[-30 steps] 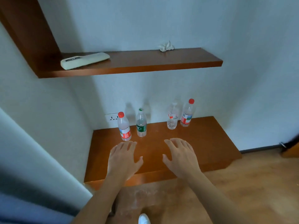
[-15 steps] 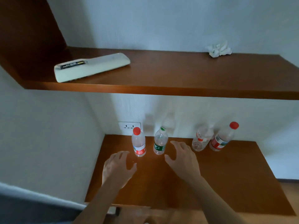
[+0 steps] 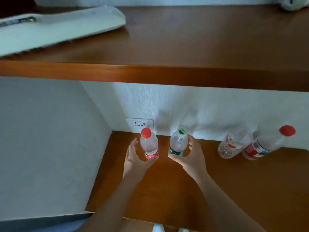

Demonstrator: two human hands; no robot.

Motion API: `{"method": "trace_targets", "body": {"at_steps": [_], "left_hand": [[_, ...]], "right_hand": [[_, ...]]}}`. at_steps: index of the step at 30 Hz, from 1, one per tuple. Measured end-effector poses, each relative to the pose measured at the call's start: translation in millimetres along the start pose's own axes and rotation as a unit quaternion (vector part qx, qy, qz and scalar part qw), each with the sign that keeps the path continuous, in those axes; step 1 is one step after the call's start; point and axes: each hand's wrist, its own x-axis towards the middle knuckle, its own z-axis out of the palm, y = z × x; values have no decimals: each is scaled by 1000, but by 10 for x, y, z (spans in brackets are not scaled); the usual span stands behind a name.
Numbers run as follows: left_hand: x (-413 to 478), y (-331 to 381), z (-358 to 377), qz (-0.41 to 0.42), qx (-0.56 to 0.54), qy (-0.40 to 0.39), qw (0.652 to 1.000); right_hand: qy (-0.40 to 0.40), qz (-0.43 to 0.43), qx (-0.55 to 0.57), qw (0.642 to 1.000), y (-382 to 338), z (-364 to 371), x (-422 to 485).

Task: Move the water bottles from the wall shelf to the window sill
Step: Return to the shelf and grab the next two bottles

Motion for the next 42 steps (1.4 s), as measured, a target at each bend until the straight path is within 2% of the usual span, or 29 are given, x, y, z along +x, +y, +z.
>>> {"method": "trace_targets", "body": {"at_steps": [7,14,19,25,30,42], "left_hand": [[160,47,233,7,-101,36,994],[266,95,225,26,-81,16,996],[172,319,-8,26,-118,21,992],[-104,631,-276,24,-163,-12,986],[-414,907,-499,15,-207,1,978],[-826,930,-949,30,-247,43,967]], "right_hand": [[34,-16,95,995,71,233,211],[8,-17,114,993,29,321,289],[29,-26,116,992,-255,41,132],[74,-60,101,990,-558,-390,-179],[97,-75,115,986,-723,-621,-486],[42,-60,177,981,-1035,-455,-728]]}}
